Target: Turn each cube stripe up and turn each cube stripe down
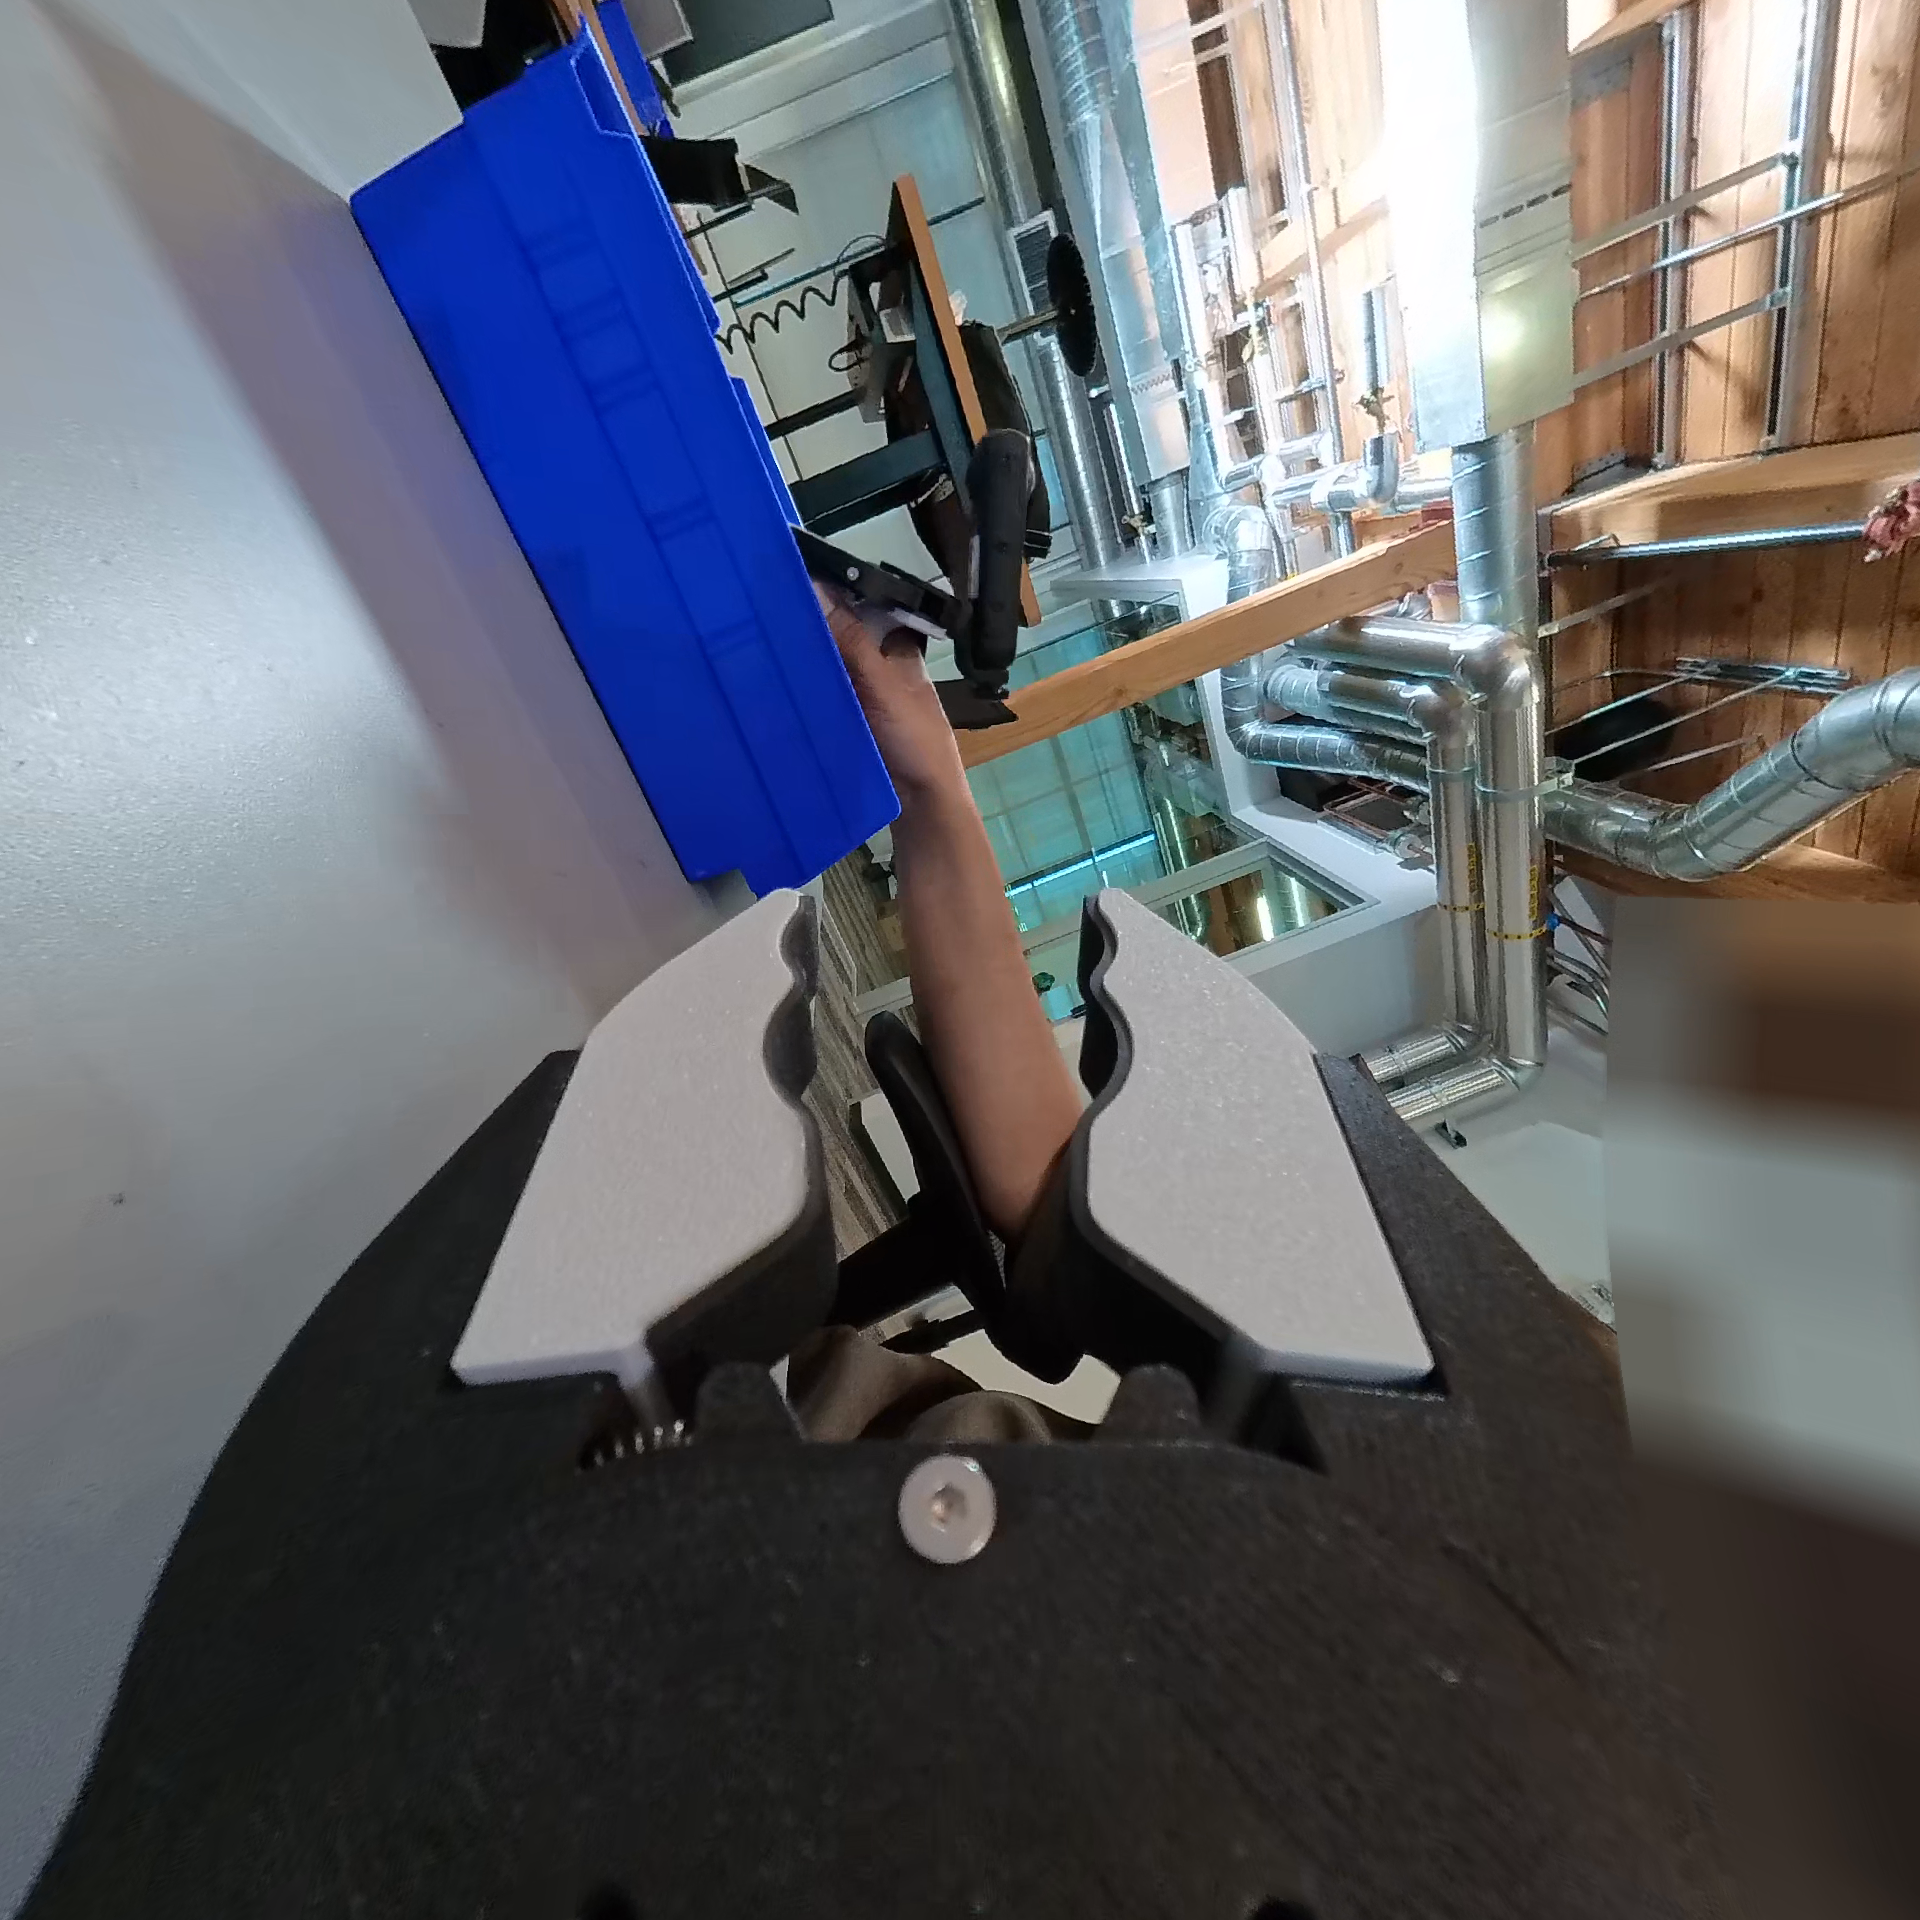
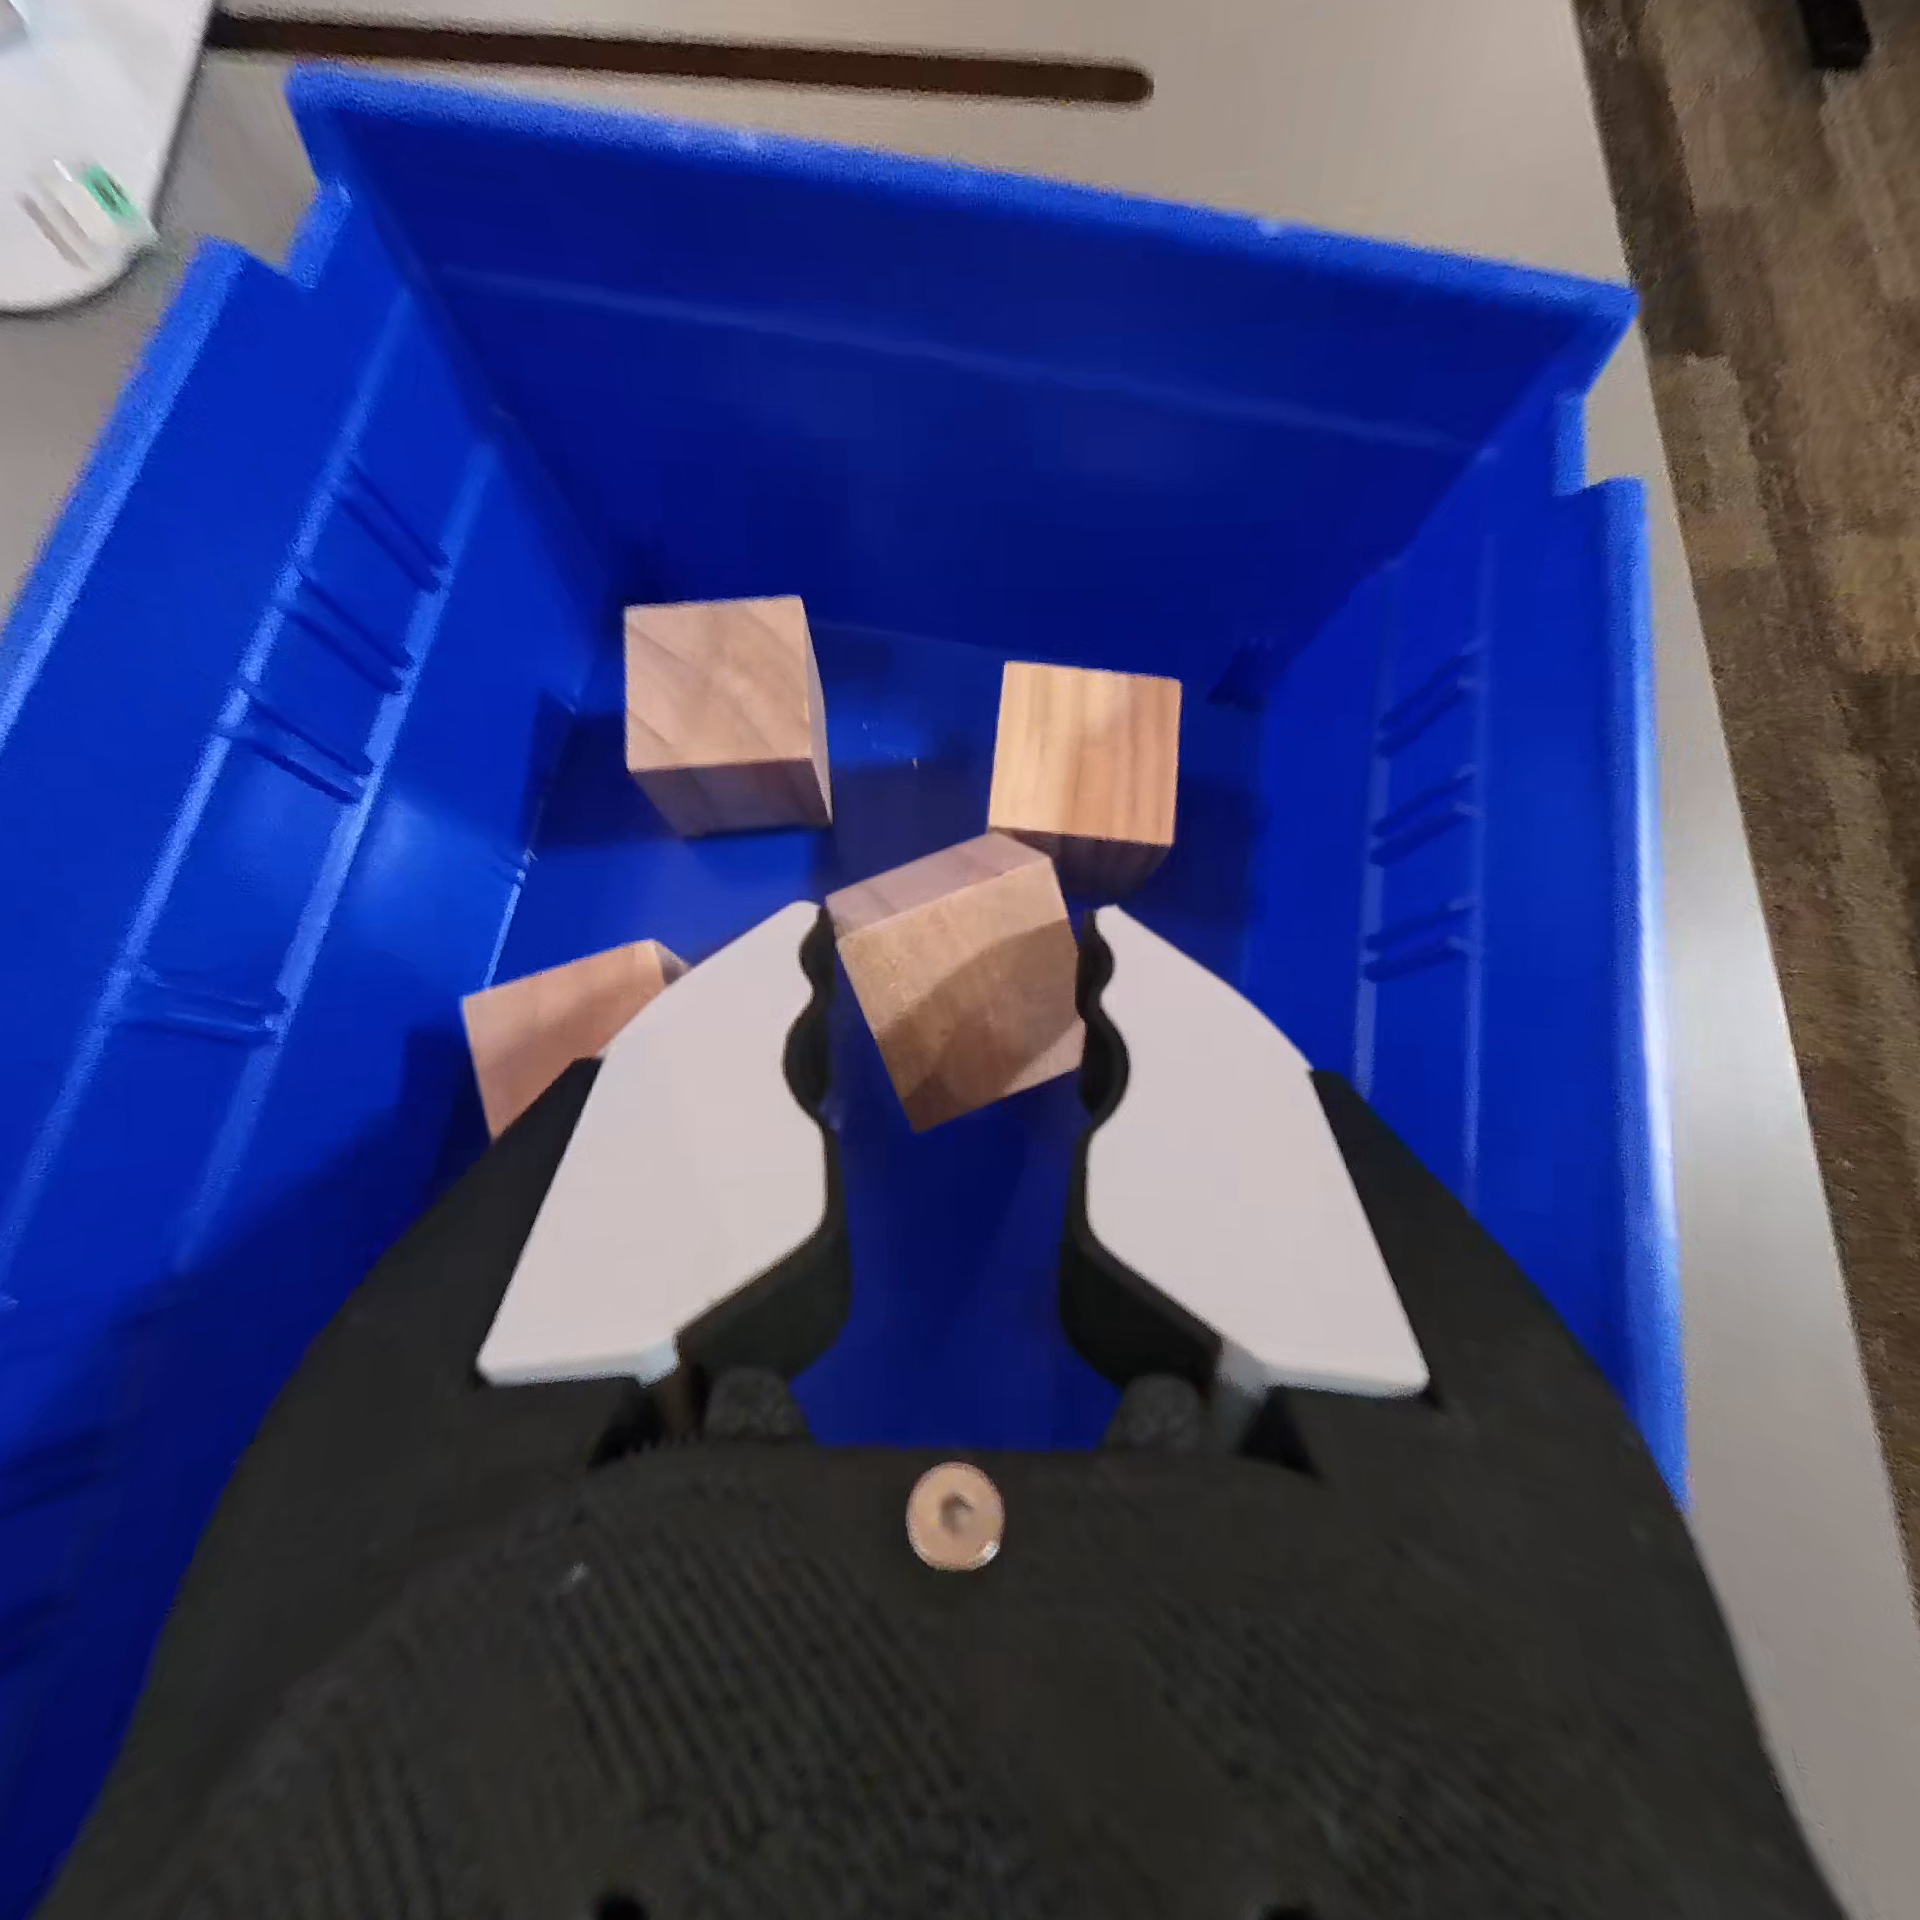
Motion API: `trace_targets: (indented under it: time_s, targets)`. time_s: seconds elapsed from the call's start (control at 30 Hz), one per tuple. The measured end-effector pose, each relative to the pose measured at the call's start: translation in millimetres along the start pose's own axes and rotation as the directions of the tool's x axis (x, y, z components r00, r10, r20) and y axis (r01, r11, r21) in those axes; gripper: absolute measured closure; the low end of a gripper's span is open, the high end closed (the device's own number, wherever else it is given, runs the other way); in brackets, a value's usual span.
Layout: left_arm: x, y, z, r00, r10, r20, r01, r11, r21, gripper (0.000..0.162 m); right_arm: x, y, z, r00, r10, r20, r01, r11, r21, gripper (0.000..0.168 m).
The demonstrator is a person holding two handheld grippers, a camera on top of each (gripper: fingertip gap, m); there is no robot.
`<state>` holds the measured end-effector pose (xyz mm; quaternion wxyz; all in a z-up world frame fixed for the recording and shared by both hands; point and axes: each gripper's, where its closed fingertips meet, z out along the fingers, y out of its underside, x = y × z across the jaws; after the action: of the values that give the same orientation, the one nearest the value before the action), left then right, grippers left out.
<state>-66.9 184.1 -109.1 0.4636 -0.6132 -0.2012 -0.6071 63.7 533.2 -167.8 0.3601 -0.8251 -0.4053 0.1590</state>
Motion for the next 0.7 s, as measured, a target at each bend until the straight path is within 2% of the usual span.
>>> trace_targets:
  time_s: [0.2, 0.47, 0.7]
  targets:
    - [0, 0, 0, 1.000, 0.001, 0.001, -0.001, 1.000, -0.001, 0.113, -5, 1, 8, 1.000, 0.004, 0.000, -0.004, 1.000, 0.024, 0.122]
    - [0, 0, 0, 1.000, 0.003, 0.004, -0.003, 1.000, 0.000, 0.113, -3, 14, 7, 0.999, 0.035, 0.023, -0.034, 0.998, -0.048, 0.122]
    - [-1, 0, -1, 1.000, 0.001, 0.003, -0.001, 1.000, 0.003, 0.113, -5, 29, -8, 0.994, 0.090, 0.069, -0.077, 0.982, -0.172, 0.121]
